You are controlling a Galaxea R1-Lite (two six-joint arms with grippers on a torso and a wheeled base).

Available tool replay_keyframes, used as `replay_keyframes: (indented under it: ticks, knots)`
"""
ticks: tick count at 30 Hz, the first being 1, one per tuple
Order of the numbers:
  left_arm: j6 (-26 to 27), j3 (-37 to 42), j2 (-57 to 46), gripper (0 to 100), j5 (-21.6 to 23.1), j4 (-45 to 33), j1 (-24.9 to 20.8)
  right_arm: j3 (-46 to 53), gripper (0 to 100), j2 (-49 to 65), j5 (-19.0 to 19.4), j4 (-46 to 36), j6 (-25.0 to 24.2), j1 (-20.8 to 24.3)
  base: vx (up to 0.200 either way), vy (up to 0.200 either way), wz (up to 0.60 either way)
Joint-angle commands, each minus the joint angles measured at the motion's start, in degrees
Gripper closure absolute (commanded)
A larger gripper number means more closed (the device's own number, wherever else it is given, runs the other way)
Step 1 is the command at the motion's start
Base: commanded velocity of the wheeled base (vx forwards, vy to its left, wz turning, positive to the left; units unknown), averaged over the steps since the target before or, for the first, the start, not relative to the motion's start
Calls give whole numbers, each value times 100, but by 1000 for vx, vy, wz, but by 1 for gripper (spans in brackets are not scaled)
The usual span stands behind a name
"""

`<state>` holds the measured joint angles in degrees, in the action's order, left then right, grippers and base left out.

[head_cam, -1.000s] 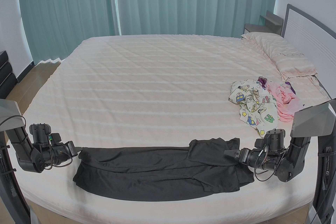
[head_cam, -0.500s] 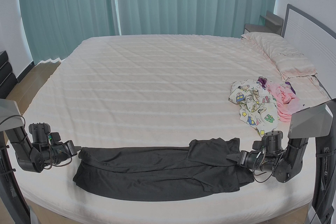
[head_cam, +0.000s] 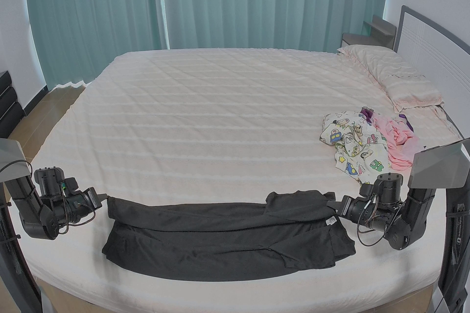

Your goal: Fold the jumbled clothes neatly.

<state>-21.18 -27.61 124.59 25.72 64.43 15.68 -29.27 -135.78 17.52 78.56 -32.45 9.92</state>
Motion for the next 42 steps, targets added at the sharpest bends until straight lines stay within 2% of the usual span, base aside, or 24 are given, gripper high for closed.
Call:
replay_keyframes:
  ticks: [1,4,9,18,19,23,26,28,30,32,36,39,42]
  knots:
    - [-194,-78,-5,100,12,158,41,-9,100,8,-12,353,-235,-26,0,0,0]
    - [-405,-69,66,100,12,580,67,62,100,-19,-47,582,-306,-26,0,0,0]
    - [-431,-7,426,100,-23,1081,76,106,100,-89,-47,564,-288,-26,0,0,0]
    - [-475,168,479,100,47,1037,-100,141,100,-168,-47,556,-270,18,0,0,0]
    - [-475,186,470,0,47,1037,-109,158,100,-186,-47,564,-270,27,0,0,0]
    - [-475,124,417,0,56,975,-170,176,100,-230,-47,564,-244,45,0,0,0]
    - [-466,-236,321,0,47,430,-337,185,100,-239,-47,564,-244,89,0,0,0]
    - [-414,-763,206,0,-305,-589,-601,194,100,-239,-47,564,-235,106,0,0,0]
    - [-431,-1141,30,0,-612,-1275,-724,202,100,-239,-47,564,-235,106,0,0,0]
    - [-396,-1414,-22,0,-621,-1767,-812,202,100,-239,-47,564,-235,106,0,0,0]
    - [-124,-1607,4,0,-603,-1908,-847,202,100,-247,-47,564,-191,106,0,0,0]
    - [544,-1537,206,0,-665,-1890,-873,202,100,-247,-47,564,-183,106,0,0,0]
    - [650,-1519,250,0,-674,-1934,-891,202,100,-282,-47,564,-174,106,0,0,0]
